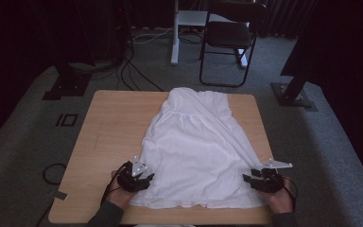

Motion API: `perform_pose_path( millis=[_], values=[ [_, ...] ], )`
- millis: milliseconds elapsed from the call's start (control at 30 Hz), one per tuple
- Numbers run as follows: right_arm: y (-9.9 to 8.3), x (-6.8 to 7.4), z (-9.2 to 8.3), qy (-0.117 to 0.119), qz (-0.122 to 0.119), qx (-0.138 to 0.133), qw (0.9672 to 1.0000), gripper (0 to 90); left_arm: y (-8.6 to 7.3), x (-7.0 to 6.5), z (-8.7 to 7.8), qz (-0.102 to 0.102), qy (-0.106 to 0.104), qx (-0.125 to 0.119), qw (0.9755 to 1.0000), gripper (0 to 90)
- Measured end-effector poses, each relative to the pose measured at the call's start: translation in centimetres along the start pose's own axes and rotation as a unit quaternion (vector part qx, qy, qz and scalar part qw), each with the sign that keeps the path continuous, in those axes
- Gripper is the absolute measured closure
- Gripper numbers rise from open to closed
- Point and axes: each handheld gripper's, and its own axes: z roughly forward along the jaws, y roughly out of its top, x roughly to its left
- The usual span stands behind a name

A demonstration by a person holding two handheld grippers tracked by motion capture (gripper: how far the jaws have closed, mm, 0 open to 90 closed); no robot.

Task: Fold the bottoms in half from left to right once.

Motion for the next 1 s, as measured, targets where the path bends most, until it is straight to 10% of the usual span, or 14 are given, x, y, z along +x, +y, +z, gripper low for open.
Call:
perform_pose_path(
  millis=[100,233,467,600,800,1000],
  values=[
    [-0.8,0.1,0.4,-0.003,0.006,0.015,0.9999,76.9,-0.3,-0.3,0.1,0.0,-0.005,0.003,1.0,44.4],
    [-2.1,0.1,-1.6,-0.019,-0.004,0.036,0.9992,86.5,-0.7,-0.7,-0.1,-0.005,-0.012,0.004,0.9999,44.0],
    [-5.5,-0.4,-5.5,-0.017,0.0,0.039,0.9991,74.8,-1.3,-1.3,-0.9,-0.002,-0.028,0.009,0.9996,43.7],
    [-6.9,-2.1,-8.2,-0.03,0.05,-0.019,0.9981,59.8,-1.0,-1.3,-2.2,0.0,-0.034,-0.01,0.9994,43.3],
    [-3.7,-2.4,-6.7,-0.038,0.044,-0.059,0.9966,50.8,1.5,1.3,-2.3,-0.011,0.003,-0.039,0.9992,42.5],
    [2.5,-2.3,-1.6,-0.038,0.004,-0.07,0.9968,49.7,5.9,6.4,1.4,-0.043,0.038,-0.031,0.9979,39.1]
  ],
)
